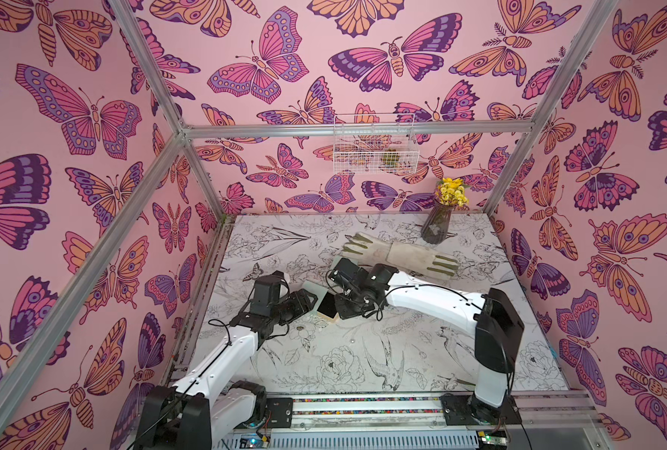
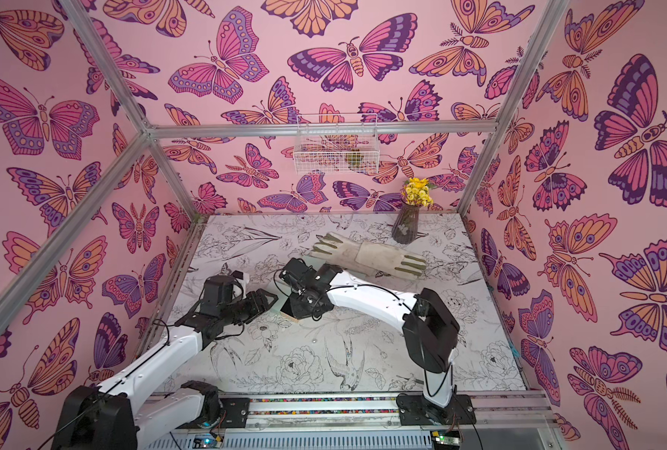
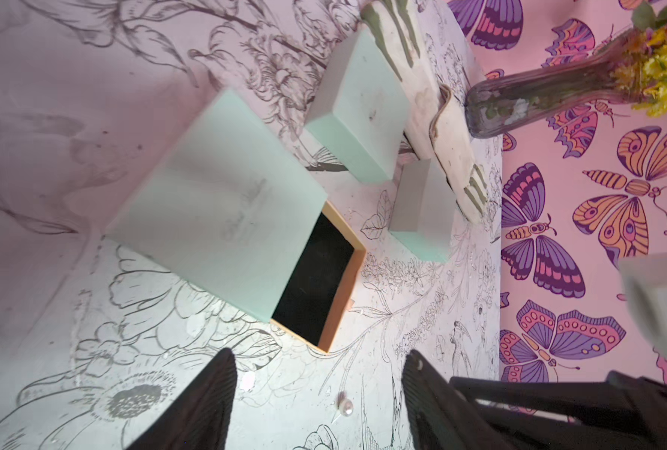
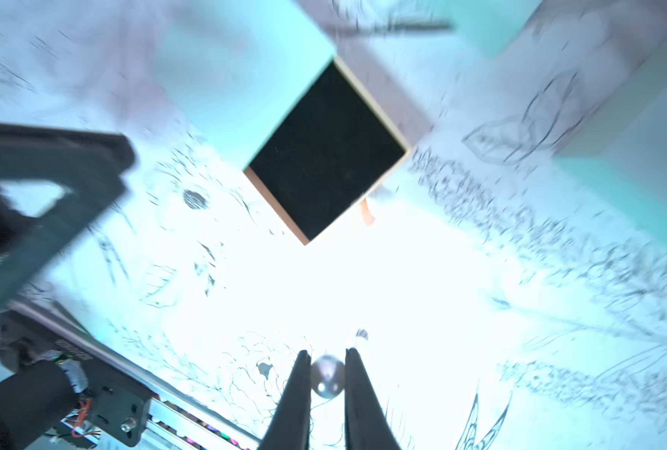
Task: Place the earrings into the drawer-style jewelry box
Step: Pick up the earring from the center of the board, then insert the earring into the inner lining.
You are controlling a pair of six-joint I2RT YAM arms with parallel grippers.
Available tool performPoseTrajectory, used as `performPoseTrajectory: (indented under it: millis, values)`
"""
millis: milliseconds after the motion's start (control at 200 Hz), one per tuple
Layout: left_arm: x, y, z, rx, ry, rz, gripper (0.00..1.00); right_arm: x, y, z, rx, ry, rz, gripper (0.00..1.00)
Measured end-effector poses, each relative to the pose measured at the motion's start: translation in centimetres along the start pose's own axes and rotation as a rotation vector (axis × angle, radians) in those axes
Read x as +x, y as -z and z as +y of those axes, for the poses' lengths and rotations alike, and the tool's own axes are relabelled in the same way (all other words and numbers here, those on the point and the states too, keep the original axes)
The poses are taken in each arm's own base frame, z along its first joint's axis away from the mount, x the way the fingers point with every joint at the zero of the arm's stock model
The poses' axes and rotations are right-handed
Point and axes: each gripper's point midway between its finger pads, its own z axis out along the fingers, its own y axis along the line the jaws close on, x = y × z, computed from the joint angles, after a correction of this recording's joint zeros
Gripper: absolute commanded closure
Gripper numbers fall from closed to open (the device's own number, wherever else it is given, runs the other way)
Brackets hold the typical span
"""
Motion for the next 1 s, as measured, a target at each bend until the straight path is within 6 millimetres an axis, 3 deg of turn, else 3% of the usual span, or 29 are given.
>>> performPoseTrajectory:
  millis: [155,340,431,611,681,801,1001]
  values:
    - [-0.5,-0.4,-2.5,0.038,-0.101,0.01,0.3,-1.3,0.1,-1.1,-0.014,0.033,-0.057,1.0]
    - [-1.9,-0.9,-3.5,0.039,-0.146,-0.002,0.3,-3.2,1.1,-1.6,0.024,0.118,-0.153,1.0]
    - [-2.3,-1.2,-3.7,0.037,-0.161,-0.002,0.3,-5.0,3.6,-1.6,0.033,0.153,-0.261,1.0]
    - [-3.1,-1.4,-5.0,0.067,-0.23,0.001,0.29,-9.2,10.6,-0.5,0.008,0.241,-0.549,1.0]
    - [-3.3,-1.3,-5.2,0.071,-0.24,-0.006,0.29,-9.9,11.9,-0.2,-0.001,0.282,-0.622,1.0]
    - [-3.6,-1.3,-4.9,0.07,-0.236,-0.015,0.29,-9.6,11.6,0.3,-0.017,0.375,-0.645,1.0]
    - [-3.7,-1.8,-3.6,0.064,-0.199,-0.03,0.29,-8.7,8.9,1.2,-0.073,0.462,-0.624,1.0]
